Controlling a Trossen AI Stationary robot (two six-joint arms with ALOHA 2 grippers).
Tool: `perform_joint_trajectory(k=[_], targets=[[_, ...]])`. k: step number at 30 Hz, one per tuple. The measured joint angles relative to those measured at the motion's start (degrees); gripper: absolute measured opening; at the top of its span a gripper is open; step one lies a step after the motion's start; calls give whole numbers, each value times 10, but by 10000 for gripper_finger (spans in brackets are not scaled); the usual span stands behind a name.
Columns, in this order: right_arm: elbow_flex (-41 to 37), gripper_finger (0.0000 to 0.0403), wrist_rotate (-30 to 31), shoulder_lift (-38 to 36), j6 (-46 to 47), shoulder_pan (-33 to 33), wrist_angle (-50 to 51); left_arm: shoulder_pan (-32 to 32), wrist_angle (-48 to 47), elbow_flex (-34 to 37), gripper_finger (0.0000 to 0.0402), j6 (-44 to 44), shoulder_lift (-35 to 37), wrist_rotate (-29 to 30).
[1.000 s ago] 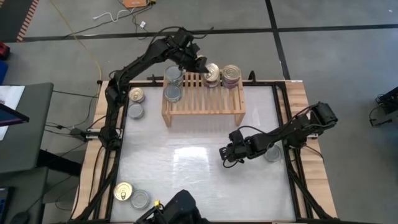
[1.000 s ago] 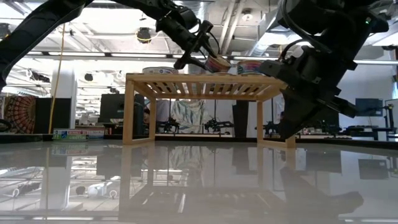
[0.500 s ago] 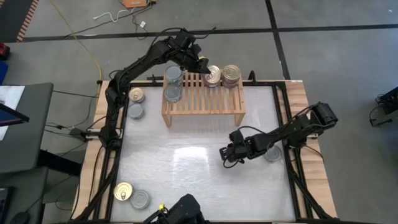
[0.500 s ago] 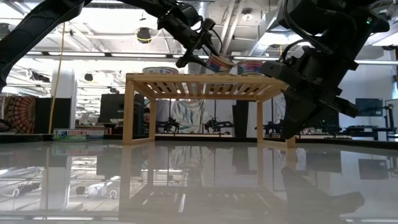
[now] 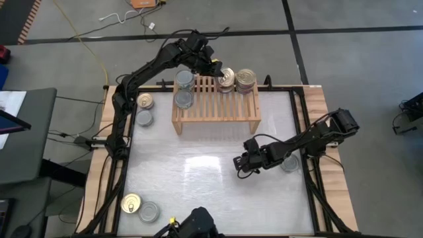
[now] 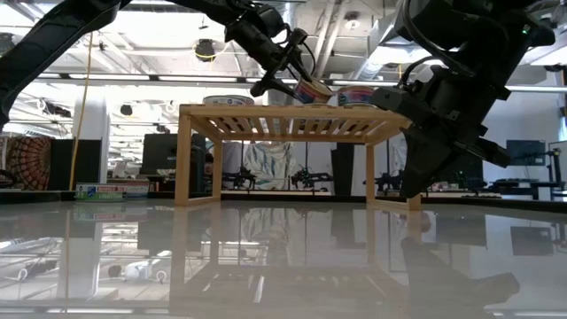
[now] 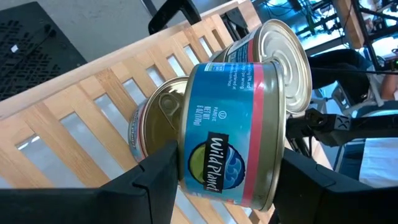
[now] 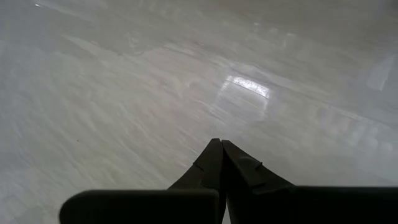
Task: Stack canned seafood by type on shelf
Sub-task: Stack the blue tuna can on top of the blue tuna can on the shelf
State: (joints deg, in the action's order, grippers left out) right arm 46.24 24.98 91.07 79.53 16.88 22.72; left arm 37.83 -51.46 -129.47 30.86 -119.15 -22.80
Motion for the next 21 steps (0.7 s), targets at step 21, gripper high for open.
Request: perform_joint_trajectory(k=[21], targets=[[0, 30, 0, 0, 0, 0, 0, -2, -28, 0, 255, 18, 0, -8]])
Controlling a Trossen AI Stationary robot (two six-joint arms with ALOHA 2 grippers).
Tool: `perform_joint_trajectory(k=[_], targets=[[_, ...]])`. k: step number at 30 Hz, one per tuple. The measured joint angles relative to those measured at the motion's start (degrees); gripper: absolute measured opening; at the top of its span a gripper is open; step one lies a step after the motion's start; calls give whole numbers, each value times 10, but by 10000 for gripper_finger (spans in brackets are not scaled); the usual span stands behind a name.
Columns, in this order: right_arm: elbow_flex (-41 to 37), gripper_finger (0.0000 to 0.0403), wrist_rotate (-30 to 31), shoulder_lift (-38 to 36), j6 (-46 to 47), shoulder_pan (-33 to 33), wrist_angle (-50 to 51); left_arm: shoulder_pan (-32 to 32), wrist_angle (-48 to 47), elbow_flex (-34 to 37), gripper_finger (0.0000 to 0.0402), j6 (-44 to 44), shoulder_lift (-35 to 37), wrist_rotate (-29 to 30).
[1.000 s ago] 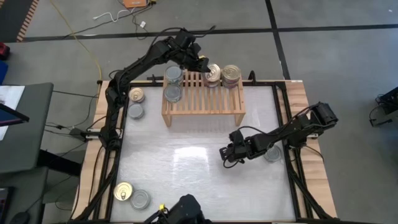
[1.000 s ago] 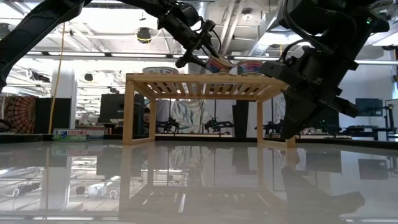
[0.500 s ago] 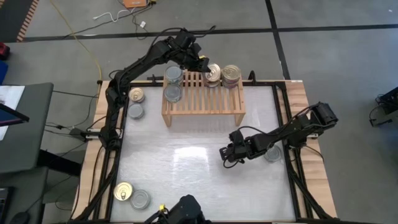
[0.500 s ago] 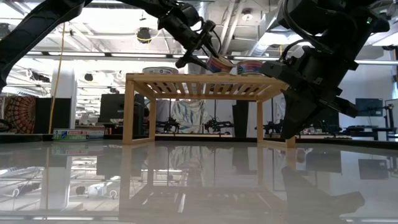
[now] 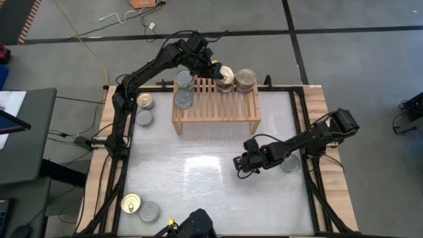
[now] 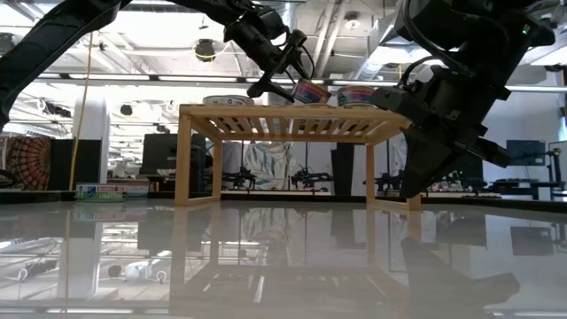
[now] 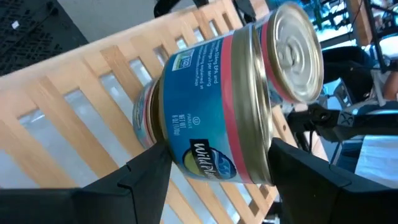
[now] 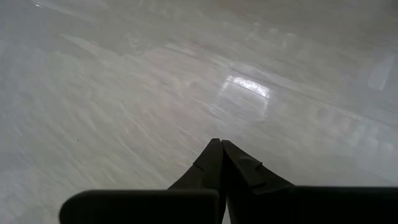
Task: Stack canned seafood by type on shelf
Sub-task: Stack the blue tuna can on top of the blue tuna can on the shelf
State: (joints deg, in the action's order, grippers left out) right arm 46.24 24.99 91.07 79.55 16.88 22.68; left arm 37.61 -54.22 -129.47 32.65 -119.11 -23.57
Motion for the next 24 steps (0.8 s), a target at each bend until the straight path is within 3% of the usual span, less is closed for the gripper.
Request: perform_joint_trajectory(k=[24], targets=[[0, 30, 0, 0, 0, 4, -4, -13, -35, 0, 255, -27, 2, 29]])
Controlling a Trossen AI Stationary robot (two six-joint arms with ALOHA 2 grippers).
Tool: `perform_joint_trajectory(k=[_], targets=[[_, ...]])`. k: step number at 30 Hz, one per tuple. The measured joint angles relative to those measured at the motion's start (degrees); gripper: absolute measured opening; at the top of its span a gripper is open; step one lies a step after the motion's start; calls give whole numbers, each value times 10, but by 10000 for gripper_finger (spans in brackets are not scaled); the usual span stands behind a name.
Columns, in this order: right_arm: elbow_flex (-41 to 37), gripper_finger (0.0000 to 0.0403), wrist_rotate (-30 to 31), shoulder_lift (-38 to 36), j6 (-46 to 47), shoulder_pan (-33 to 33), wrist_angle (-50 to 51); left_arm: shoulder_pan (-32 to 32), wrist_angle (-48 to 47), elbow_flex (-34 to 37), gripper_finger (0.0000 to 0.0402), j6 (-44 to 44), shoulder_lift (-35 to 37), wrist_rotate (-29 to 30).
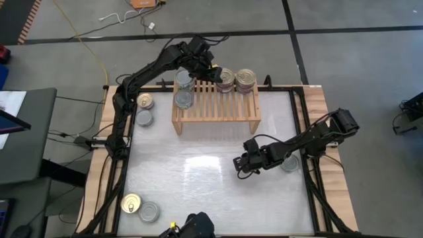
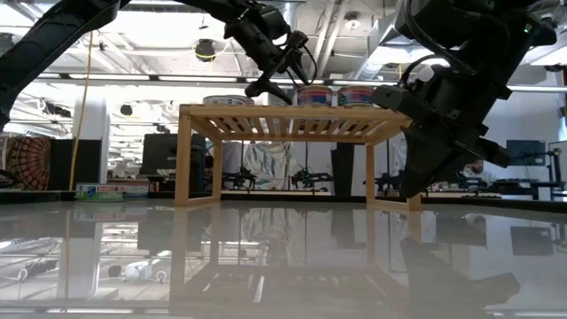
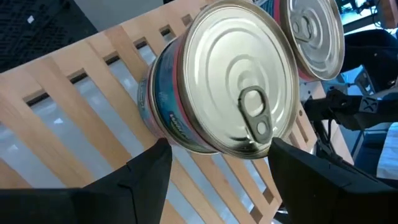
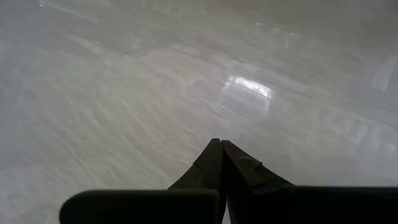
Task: Stack canned seafood by type on shelf
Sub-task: Stack the blue tuna can on top of the blue tuna can on the shelf, then move the green tuna can to the center of the table
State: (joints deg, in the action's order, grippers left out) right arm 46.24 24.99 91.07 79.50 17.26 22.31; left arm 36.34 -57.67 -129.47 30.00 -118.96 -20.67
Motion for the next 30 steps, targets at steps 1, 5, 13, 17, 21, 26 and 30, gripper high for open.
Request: perform_joint_trajectory(k=[1, 5, 13, 17, 21, 26, 30], targets=[[0, 30, 0, 0, 0, 0, 0, 0, 0, 0, 255, 0, 0, 1], [0, 30, 0, 0, 0, 0, 1, 0, 0, 0, 255, -3, 9, 3], [0, 30, -3, 0, -1, 0, 2, 2, -34, 0, 255, -34, 57, 55], [0, 30, -6, 0, -4, 2, -1, 2, -87, 0, 255, -69, 84, 90], [0, 30, -8, 0, -4, 7, -1, -23, -141, 0, 255, -95, 104, 138], [0, 30, -10, 0, -4, 18, -6, -99, -167, 0, 255, -82, 117, 307], [0, 30, -11, 0, 0, 35, -6, -160, -154, 0, 255, -80, 123, 332]])
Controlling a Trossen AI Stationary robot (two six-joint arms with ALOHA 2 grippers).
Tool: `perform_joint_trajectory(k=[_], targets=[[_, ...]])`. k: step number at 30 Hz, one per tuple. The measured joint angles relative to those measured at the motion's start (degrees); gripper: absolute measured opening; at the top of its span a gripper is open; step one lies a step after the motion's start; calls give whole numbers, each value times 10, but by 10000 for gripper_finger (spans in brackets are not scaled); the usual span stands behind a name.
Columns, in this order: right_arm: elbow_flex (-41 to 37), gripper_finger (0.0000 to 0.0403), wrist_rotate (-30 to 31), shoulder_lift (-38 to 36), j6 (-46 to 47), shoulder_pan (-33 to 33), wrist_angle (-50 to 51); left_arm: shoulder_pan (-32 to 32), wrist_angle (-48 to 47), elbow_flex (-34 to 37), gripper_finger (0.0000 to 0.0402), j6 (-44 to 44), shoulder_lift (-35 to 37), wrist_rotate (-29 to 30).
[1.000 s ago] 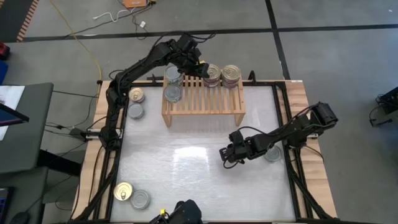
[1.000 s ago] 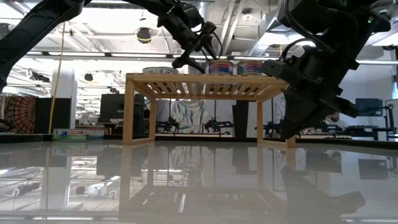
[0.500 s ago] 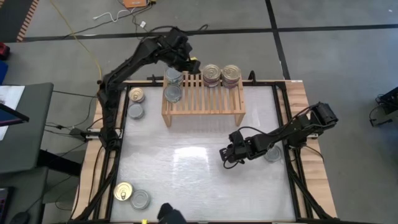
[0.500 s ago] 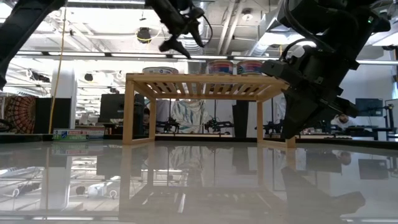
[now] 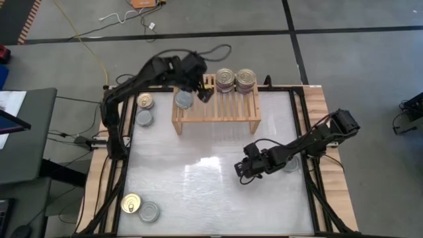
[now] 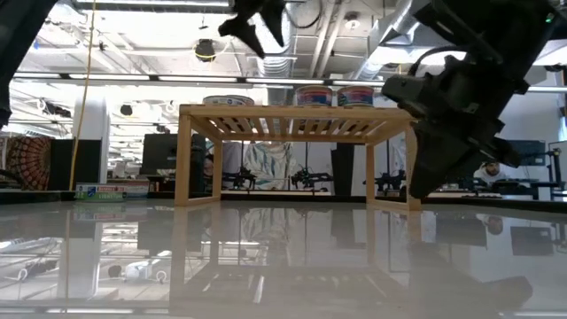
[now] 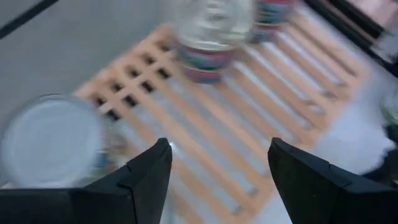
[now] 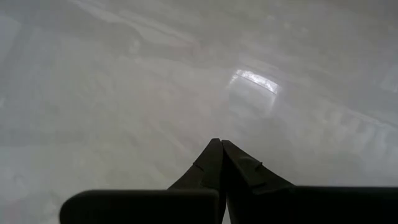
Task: Stack canned seafood by type on shelf
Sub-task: Move the green tuna can to the center of the table
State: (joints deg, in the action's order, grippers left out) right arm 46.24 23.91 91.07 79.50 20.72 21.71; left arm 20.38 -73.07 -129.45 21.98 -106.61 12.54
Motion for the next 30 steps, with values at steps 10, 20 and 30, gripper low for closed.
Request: perform_joint_trajectory(k=[10, 20, 30], targets=[[0, 30, -1, 0, 15, 43, -4, -105, -3, 16, 255, 48, -2, 63], [0, 30, -17, 0, 30, 94, -13, -216, -42, 15, 255, 140, -2, 192], [0, 30, -17, 0, 32, 144, -40, -309, 28, 188, 255, 258, 6, 207]])
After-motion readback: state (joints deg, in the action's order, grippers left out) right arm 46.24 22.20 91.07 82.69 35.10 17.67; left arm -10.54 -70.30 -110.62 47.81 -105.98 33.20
